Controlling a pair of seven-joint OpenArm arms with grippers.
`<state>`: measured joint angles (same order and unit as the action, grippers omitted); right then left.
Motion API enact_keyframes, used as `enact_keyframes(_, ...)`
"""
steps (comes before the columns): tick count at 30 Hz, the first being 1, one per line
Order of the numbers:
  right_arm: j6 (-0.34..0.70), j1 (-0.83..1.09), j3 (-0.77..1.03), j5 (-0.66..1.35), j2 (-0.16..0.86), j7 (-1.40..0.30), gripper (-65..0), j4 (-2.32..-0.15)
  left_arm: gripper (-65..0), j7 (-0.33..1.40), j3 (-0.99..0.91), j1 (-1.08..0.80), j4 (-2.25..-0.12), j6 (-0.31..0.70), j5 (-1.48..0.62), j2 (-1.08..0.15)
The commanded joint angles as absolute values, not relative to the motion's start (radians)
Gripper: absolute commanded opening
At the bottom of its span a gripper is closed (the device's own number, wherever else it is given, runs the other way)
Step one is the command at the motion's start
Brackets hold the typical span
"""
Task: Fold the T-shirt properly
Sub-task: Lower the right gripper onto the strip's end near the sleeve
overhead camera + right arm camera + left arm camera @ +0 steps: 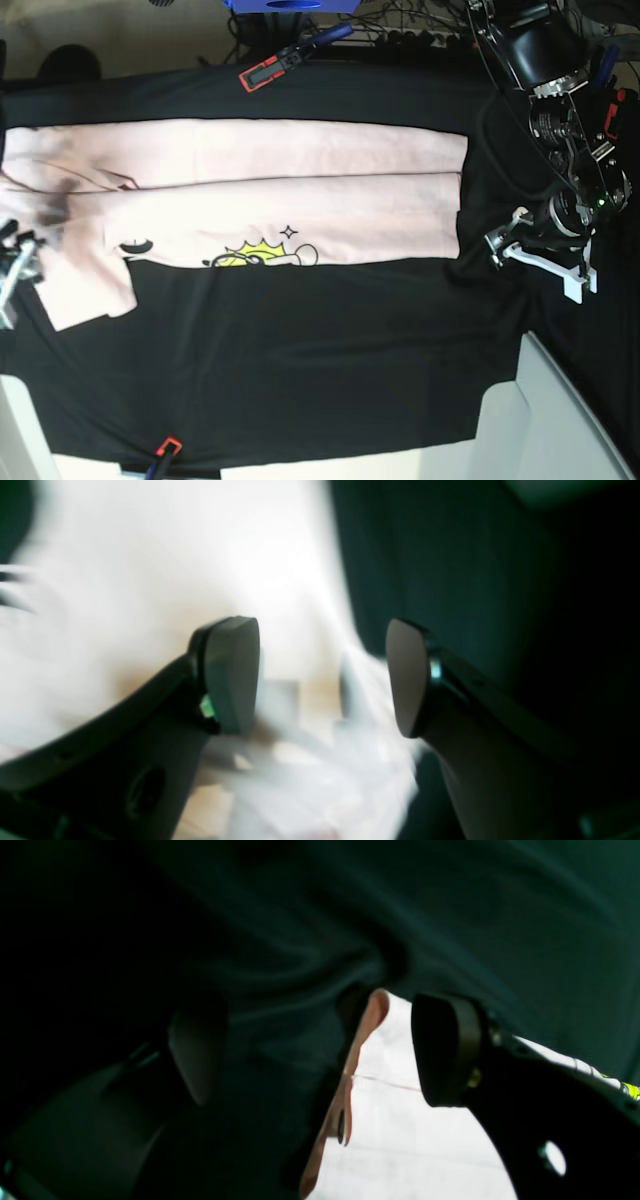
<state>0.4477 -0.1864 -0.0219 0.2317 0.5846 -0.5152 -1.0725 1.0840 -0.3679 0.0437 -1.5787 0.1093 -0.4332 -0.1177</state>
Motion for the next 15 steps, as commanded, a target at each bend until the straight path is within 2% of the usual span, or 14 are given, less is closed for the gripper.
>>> enact_keyframes(1, 0.433, -0.236, -0.044, 0.226, 0.613, -0.501, -26.7, -1.070, -9.2, 1.072, -0.369, 0.061, -1.593, 0.113, -0.446, -0.128)
enact_keyframes(10, 0.435, -0.424, -0.191, 0.226, 0.524, -0.496, -26.4, -0.840, -9.2, 1.070, -0.371, 0.039, -1.598, 0.113, -0.444, -0.133)
enact_keyframes(15, 0.435, -0.460, -0.305, 0.226, 0.479, -0.495, -26.1, -0.817, -9.2, 1.070, -0.371, 0.039, -1.593, 0.113, -0.444, -0.133)
